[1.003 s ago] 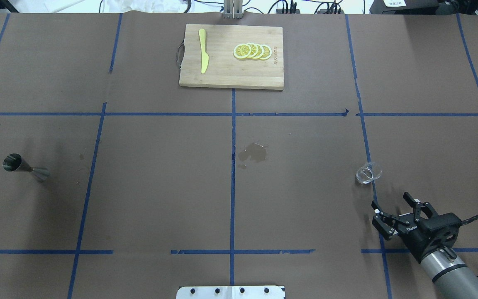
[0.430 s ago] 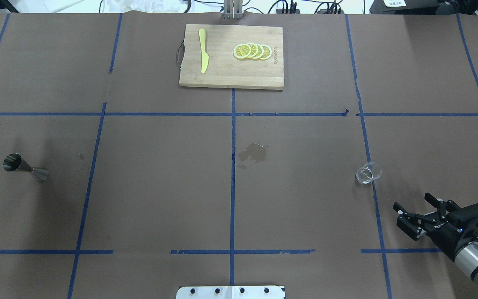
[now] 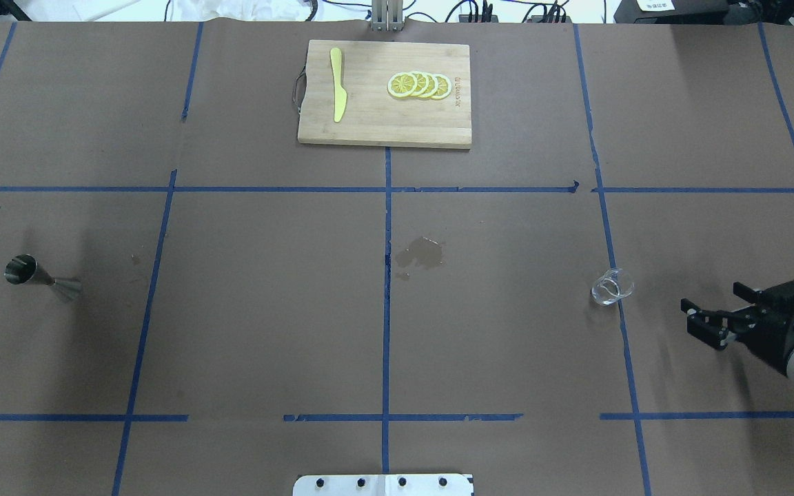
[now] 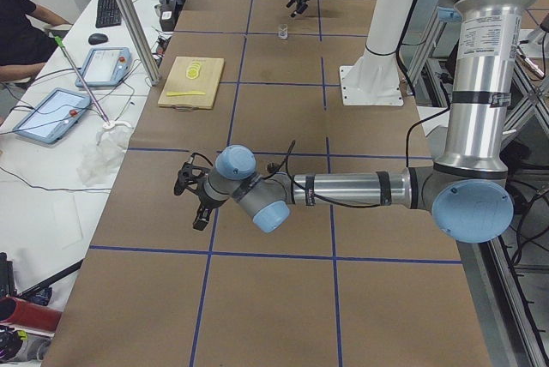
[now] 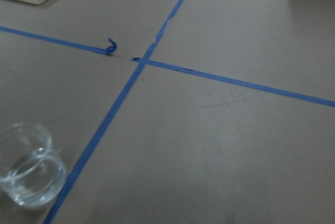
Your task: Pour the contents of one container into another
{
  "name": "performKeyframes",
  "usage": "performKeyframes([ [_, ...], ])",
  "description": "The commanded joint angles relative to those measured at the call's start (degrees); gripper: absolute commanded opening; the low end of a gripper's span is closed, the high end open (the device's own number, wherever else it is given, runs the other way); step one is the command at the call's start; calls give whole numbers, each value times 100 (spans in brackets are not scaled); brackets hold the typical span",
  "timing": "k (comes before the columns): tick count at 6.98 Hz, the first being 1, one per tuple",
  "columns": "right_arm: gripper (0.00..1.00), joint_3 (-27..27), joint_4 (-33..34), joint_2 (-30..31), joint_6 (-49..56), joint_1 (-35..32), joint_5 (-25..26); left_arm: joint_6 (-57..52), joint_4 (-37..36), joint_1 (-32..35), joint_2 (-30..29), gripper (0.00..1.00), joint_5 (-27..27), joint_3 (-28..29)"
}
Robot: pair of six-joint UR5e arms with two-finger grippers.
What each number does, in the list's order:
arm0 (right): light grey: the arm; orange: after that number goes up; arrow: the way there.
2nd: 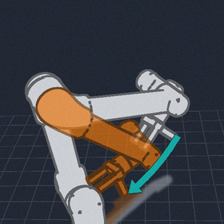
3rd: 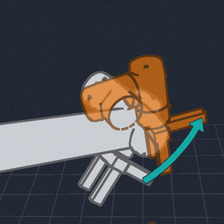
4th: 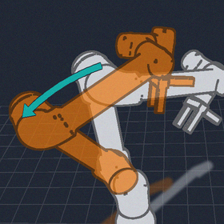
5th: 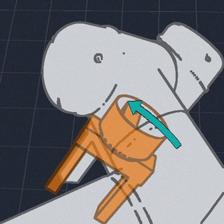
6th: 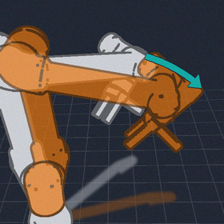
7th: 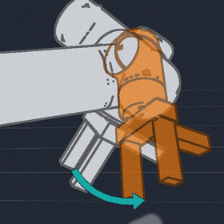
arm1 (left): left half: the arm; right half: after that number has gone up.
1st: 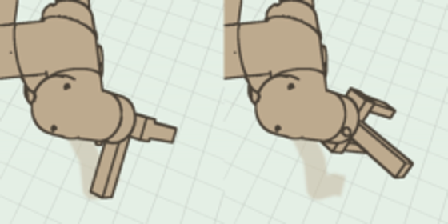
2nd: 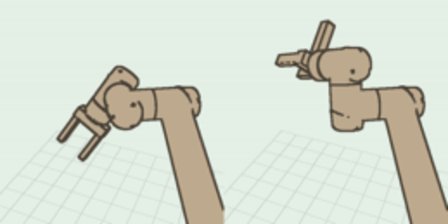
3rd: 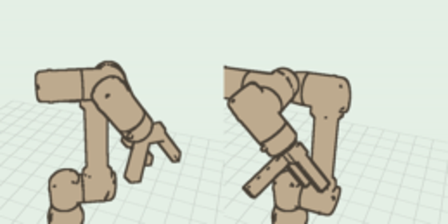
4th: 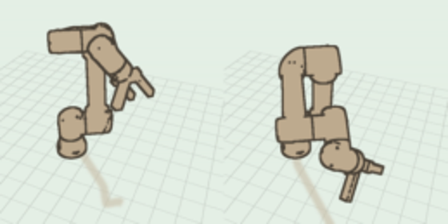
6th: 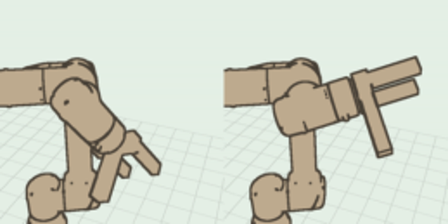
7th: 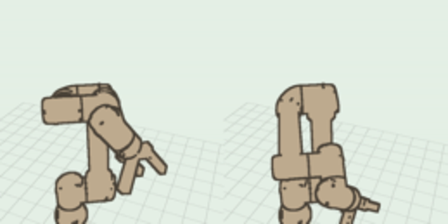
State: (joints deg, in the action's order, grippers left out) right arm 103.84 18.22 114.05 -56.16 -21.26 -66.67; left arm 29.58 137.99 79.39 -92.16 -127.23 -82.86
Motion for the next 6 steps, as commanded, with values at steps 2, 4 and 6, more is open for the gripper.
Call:
performKeyframes([
  [2, 100, -145, 1265, -793, 1959, -3086, -3309, -986, -1305, 348, -161, 100, -503, -107],
  [4, 100, -145, 3404, -1670, 3350, -4651, -4821, -1855, -1974, 655, -179, 100, -539, -107],
  [6, 100, -180, 5567, -2192, 5648, -5736, -5643, -1947, -2572, 753, -101, 100, -774, -404],
])
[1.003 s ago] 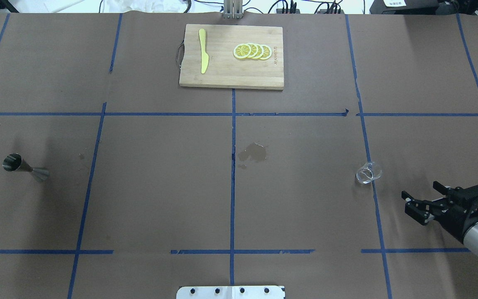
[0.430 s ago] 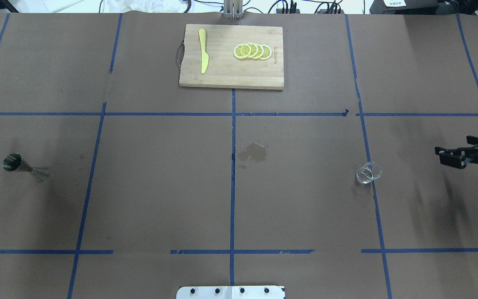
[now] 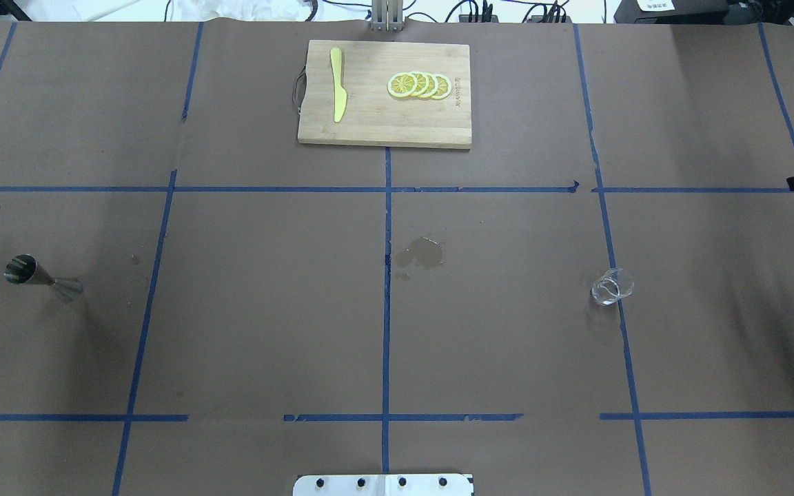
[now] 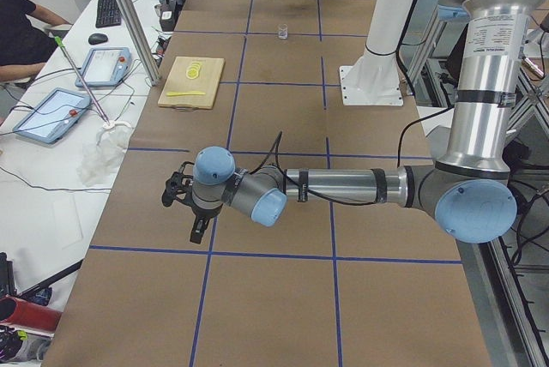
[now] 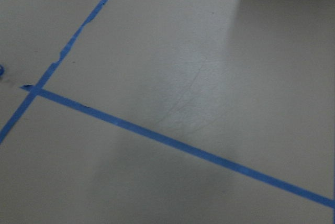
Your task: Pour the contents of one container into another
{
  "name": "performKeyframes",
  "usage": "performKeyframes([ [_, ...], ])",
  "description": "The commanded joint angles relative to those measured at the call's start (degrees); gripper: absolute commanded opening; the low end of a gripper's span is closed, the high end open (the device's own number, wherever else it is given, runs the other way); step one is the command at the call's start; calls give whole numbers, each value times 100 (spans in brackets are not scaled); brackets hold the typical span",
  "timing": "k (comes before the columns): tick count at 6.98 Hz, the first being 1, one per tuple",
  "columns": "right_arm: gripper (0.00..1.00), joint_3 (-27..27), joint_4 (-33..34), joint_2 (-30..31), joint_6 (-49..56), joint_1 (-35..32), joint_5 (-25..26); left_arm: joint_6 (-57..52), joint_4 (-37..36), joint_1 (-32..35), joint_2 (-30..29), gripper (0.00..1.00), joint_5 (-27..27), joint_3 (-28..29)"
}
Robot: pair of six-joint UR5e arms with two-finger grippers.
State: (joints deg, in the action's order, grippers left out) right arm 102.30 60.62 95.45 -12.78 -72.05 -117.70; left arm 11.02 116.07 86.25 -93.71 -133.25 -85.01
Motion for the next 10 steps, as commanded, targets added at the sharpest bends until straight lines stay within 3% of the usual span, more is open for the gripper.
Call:
performKeyframes([
  [1, 100, -113, 2060, -447, 1922, -1001, -883, -91, -905, 85, 324, 100, -253, -583],
  [2, 100, -157, 2729, -570, 2007, -1274, -1539, -135, -1111, 85, 779, 100, -272, -1127],
  [3, 100, -192, 3371, -702, 2060, -1477, -1876, -753, -1104, 67, 1019, 100, -202, -1149],
  [4, 100, -219, 3517, -729, 2287, -1496, -1853, -1777, -1069, 50, 1317, 100, -184, -1002],
  [7, 100, -728, 3334, -458, 2334, -1540, -1862, -1787, -1033, 207, 1189, 100, 71, -1027],
  [9, 100, -861, 2843, -431, 2324, -1540, -1923, -1691, -2362, 513, 411, 100, 80, -975],
  [10, 100, -869, 2833, -448, 2307, -1540, -1923, -1673, -2457, 716, 397, 100, 71, -983],
])
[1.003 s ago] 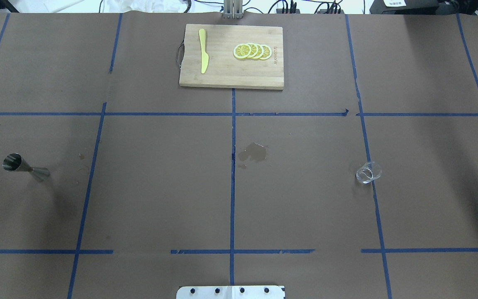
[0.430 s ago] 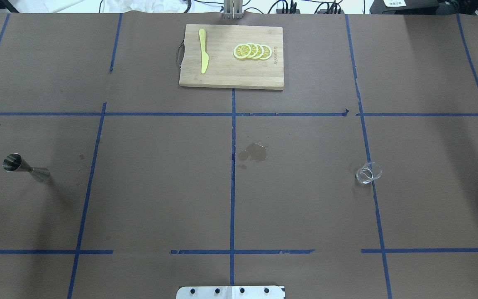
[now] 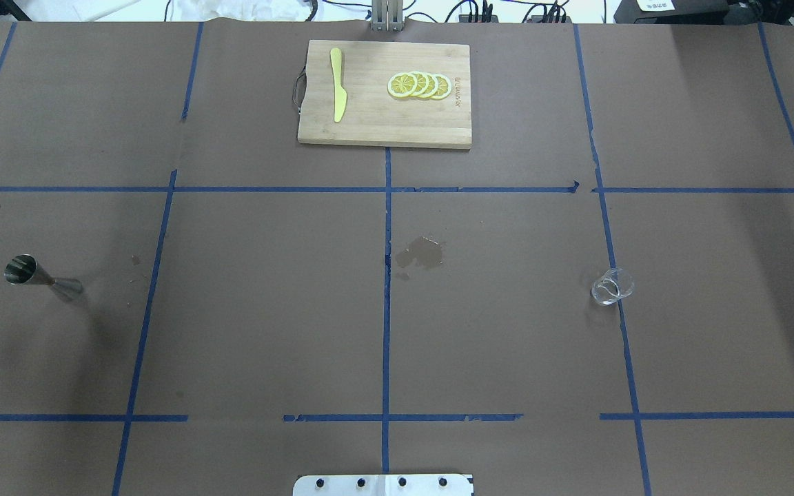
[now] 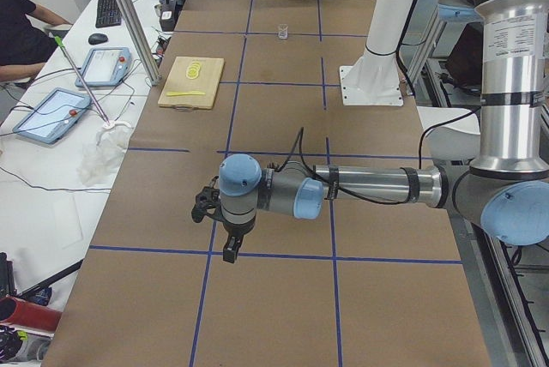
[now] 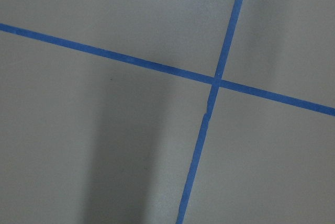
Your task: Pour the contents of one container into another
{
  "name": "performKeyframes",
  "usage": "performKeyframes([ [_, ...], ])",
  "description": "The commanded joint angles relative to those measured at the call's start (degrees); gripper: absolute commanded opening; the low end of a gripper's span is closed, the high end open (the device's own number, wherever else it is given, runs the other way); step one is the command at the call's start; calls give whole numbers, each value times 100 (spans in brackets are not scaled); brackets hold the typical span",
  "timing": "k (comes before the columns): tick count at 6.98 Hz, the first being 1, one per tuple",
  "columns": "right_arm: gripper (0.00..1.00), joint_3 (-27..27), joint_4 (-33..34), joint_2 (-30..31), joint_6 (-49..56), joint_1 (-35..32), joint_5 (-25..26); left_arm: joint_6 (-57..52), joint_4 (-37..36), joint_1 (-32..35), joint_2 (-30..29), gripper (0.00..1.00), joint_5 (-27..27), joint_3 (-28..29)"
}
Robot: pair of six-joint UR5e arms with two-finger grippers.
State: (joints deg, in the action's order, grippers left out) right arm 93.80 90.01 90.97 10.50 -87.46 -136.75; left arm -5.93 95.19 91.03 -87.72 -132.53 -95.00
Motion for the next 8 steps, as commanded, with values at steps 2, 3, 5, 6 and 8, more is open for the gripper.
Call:
performKeyframes([
  [2, 100, -54, -106, 17, -22, 1, -10, -40, -803, 301, 68, 100, -45, -125],
  [3, 100, -72, -98, 26, -22, 1, -1, -23, -617, 284, 201, 100, -53, -142],
  [5, 100, -90, -97, 43, -13, 1, -36, -14, -615, 275, 237, 100, -54, -168],
  [6, 100, -90, -80, 78, -4, 1, -54, -40, -511, 275, 229, 100, -45, -168],
  [8, 100, -360, -97, 96, 4, 1, -211, -22, 236, 266, 237, 100, 17, -64],
])
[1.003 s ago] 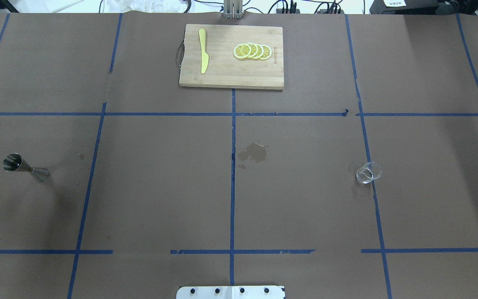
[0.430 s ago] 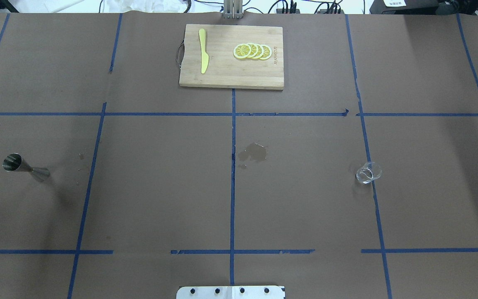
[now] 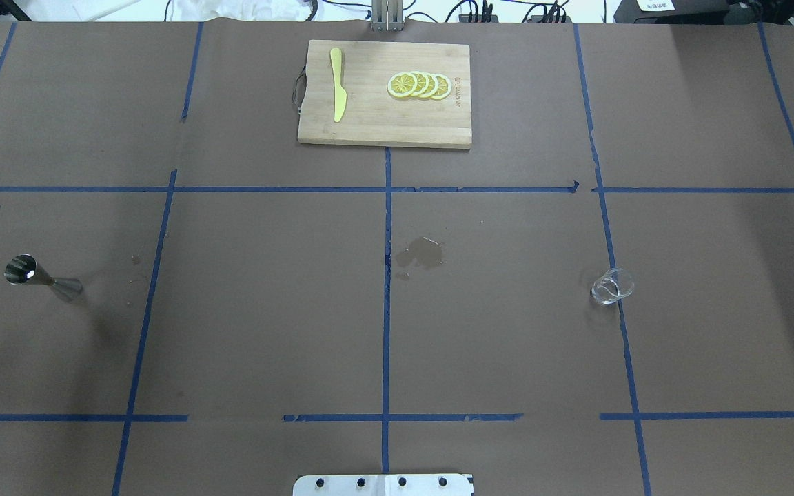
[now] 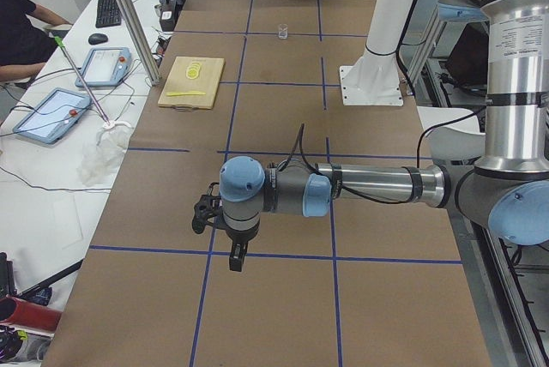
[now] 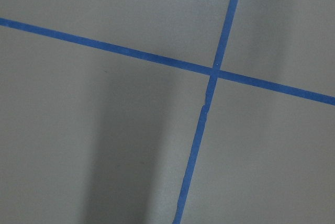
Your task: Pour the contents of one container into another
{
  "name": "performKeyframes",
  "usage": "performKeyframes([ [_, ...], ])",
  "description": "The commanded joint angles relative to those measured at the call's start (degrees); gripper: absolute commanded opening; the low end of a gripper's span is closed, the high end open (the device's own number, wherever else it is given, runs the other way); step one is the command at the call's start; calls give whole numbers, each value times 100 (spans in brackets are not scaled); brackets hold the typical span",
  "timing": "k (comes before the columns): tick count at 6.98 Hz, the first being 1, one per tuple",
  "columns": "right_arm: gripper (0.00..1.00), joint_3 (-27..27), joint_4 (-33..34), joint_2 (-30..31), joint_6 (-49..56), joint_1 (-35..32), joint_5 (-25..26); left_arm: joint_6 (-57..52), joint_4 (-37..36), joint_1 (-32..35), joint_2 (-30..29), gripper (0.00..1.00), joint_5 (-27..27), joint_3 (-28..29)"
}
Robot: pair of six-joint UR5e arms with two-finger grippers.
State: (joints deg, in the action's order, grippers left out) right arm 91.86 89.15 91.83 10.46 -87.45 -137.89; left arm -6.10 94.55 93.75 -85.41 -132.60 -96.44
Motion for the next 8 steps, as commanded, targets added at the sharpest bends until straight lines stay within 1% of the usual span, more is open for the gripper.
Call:
performKeyframes([
  [1, 100, -195, -21, 10, -9, 0, -80, -22, 309, -6, -2, 100, 15, 56],
  [3, 100, -134, -29, -86, -114, -9, 33, -31, 292, -33, 6, 100, 24, 231],
  [4, 100, -47, -38, -243, -689, -9, 443, -31, 292, -33, 6, 100, 24, 231],
  [5, 100, -2, -38, -201, -773, -9, 891, -31, 309, -41, 6, 100, 24, 223],
  [7, 100, -19, -677, 166, -311, -9, 896, -31, 336, -41, 6, 100, 24, 231],
  [8, 100, 42, -697, 194, -308, -9, 835, -31, 344, -41, -11, 100, 15, 223],
])
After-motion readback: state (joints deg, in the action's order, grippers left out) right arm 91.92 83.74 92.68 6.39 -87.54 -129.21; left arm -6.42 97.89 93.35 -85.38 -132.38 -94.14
